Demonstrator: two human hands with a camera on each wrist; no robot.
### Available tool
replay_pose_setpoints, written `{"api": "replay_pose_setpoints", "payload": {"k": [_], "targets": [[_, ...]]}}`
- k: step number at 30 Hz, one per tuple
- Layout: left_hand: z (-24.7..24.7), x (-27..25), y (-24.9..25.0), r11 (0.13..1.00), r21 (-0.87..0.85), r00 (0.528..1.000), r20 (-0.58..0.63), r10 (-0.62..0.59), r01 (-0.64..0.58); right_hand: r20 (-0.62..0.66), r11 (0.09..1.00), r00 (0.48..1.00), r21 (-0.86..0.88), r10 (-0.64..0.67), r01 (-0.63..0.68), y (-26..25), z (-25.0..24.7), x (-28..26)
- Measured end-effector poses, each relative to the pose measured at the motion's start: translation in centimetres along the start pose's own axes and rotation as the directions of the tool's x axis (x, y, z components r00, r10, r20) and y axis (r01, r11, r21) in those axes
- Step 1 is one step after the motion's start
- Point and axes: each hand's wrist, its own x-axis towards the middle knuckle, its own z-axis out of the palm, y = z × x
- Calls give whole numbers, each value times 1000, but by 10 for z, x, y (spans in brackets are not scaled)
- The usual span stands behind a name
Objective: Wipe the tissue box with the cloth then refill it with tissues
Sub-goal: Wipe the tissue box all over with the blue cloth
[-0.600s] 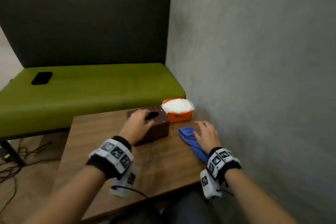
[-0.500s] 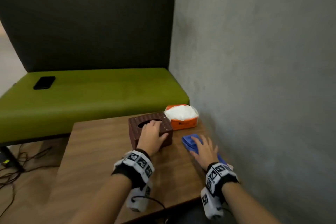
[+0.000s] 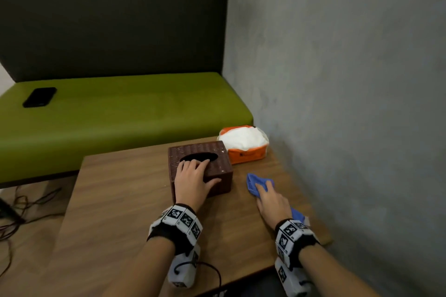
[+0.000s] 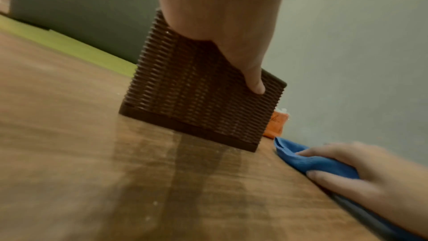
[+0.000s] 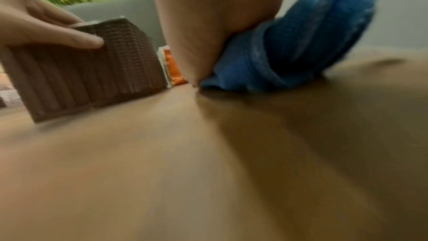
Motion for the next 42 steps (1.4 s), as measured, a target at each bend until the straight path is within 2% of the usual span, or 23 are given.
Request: {"api": "replay_pose_setpoints", "payload": {"k": [1, 3, 6, 7, 10, 12, 14, 17, 20, 22, 25, 26, 28, 30, 31, 33, 35, 37, 39, 41, 42], "targets": [[-1, -1, -1, 1000, 13, 1000, -7, 26, -26, 8, 1000, 1000, 3, -3, 3, -3, -11, 2], [-2, -7, -3, 998, 24, 997, -38, 66, -65, -67, 995, 998, 99, -10, 16, -11, -38, 5], [-4, -10, -4, 997, 5, 994, -74, 82, -82, -343, 940, 939, 309, -34, 147, -43, -72, 10], [-4, -11, -4, 997, 6, 994, -81, 79, -79, -390, 920, 919, 336, -60, 203, -60, -76, 11], [-4, -14, 0, 998, -18, 994, -89, 64, -66, -350, 919, 927, 306, -134, 249, -103, -64, 8], [-7, -13, 2, 997, -71, 997, -72, 20, -25, -377, 924, 912, 269, -159, 272, -111, -49, 10], [-11, -14, 4, 996, -91, 998, -54, -14, 9, -406, 892, 890, 296, -207, 343, -110, -45, 12], [-15, -14, 6, 995, -95, 1000, -17, -6, 5, -313, 872, 889, 256, -333, 417, -104, -46, 4], [-15, -13, 2, 992, -129, 1000, 23, 2, 1, -354, 831, 828, 195, -435, 521, -84, -44, -15], [-16, -13, 0, 990, -142, 999, 45, 13, -7, -360, 834, 830, 199, -426, 515, -71, -42, -8], [-17, -15, 3, 988, -152, 999, 17, 35, -32, -349, 875, 891, 281, -290, 395, -75, -50, 13], [-17, -16, 3, 988, -148, 999, 7, 39, -37, -366, 875, 879, 257, -306, 411, -80, -49, 9], [-18, -15, 1, 988, -150, 999, 4, 34, -33, -426, 834, 794, 143, -435, 533, -79, -38, -9], [-18, -15, -4, 984, -173, 999, -13, 40, -42, -378, 781, 741, 71, -555, 620, -61, -35, -27], [-19, -14, -3, 982, -179, 999, -18, 51, -53, -355, 783, 746, 59, -563, 619, -54, -41, -25], [-20, -13, -4, 987, -150, 995, 60, 74, -65, -346, 827, 799, 98, -492, 553, -48, -51, -4], [-21, -12, -11, 983, -159, 980, 161, 121, -95, -354, 858, 833, 133, -426, 496, -55, -57, 6], [-29, -5, -24, 964, -217, 945, 252, 211, -157, -348, 837, 806, 97, -478, 538, -58, -50, -5], [-42, 8, -34, 953, -202, 870, 398, 291, -226, -336, 797, 764, 62, -551, 601, -48, -48, -22], [-53, 21, -28, 958, -138, 787, 548, 285, -251, -322, 807, 781, 77, -535, 585, -41, -53, -21], [-53, 21, -19, 970, -129, 763, 599, 244, -208, -315, 830, 808, 97, -497, 549, -43, -57, -15]]}}
